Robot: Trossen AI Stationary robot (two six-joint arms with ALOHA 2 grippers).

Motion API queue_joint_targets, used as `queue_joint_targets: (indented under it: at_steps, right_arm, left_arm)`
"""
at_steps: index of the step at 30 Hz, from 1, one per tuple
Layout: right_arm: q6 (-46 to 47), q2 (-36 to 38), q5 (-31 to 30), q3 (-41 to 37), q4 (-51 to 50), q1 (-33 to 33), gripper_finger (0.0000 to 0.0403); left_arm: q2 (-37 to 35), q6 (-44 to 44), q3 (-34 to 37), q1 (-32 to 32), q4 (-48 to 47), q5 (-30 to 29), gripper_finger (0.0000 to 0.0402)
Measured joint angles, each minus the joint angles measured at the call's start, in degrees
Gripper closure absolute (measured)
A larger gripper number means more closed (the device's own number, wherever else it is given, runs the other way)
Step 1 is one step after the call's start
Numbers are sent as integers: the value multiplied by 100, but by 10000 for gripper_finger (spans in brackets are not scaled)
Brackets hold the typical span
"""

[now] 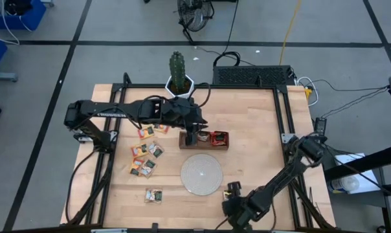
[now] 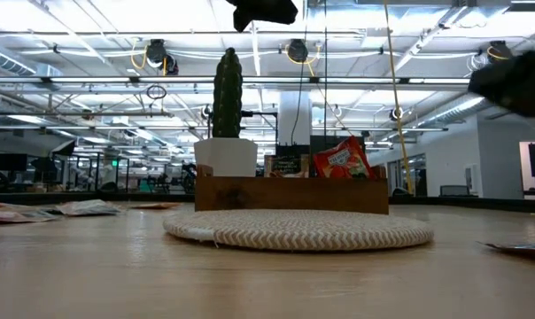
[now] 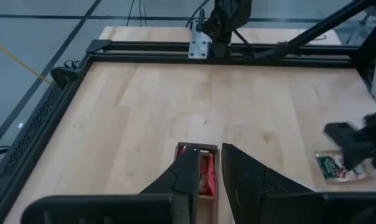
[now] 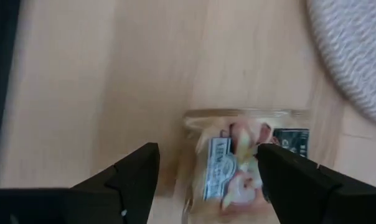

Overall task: Pick & Place Tea
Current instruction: Put the brown tea bag into the middle section of the wooden organizer

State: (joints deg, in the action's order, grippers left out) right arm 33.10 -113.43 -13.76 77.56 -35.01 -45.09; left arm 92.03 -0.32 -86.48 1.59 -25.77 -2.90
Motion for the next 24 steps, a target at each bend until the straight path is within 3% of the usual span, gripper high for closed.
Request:
queue_joint_targets:
  at_steps: [8,11,24]
  right_arm:
    - [788,-330,-121,21,-34,151,153]
    - [1166,-287,-157,17,-104,165,172]
    - [1435,-190,14,0,-172,111,380]
  left_arm:
    - [24,1,2,-106,121,2,330]
    - [24,3,2,-103,124,1,330]
    - [24,-6,2,-103,97,0,330]
